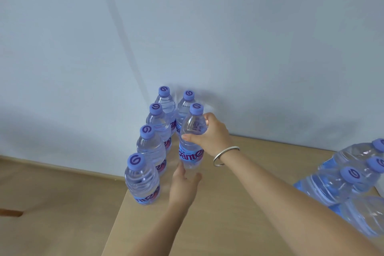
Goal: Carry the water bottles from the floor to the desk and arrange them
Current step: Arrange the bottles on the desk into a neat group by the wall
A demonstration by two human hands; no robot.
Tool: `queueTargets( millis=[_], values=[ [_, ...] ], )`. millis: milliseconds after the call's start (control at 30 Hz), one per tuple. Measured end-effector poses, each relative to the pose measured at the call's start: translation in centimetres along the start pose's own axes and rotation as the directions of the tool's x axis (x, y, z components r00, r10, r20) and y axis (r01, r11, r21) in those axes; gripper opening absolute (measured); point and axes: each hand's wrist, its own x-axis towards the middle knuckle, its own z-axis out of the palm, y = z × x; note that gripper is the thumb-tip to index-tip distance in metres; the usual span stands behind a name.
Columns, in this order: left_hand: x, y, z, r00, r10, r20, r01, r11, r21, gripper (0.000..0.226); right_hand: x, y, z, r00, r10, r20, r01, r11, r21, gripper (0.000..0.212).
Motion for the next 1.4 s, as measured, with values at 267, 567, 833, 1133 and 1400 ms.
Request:
queueTargets(
  millis=[267, 567, 833, 1133, 1400],
  values=[
    [3.3, 0.5, -0.2, 0.99, -0.142, -0.016, 0.14, 0.986, -0.093, 0.068, 2.3, 0.9, 2.9, 1.0, 0.021, -0.023, -0.02, 0.999, 0.043, 0.069],
    [6.0, -0.1, -0.2, 0.991, -0.133, -0.012, 0.131, 0.984, -0.118, 0.041, 3.1, 1.9, 5.1, 0.996, -0.08, -0.029, 0.082, 0.992, 0.094, 0.063],
    [6.1, -0.4, 0.0, 0.983, -0.186, -0.009, 0.183, 0.975, -0.129, 0.06, 3.1, 2.1, 4.7, 0.996, -0.088, 0.021, 0.085, 0.992, 0.087, 0.065],
    [3.3, -0.6, 1.5, 0.978, -0.209, 0.011, 0.21, 0.978, -0.019, 0.078, -0.7, 3.8, 0.8, 0.996, 0.059, 0.063, -0.073, 0.969, 0.236, 0.075],
    [0.0, -1.5, 6.9, 0.966, -0.165, 0.201, 0.128, 0.974, 0.184, 0.08, -9.8, 10.8, -10.3, 0.668, 0.15, -0.729, 0.036, 0.972, 0.233, 0.039]
  ],
)
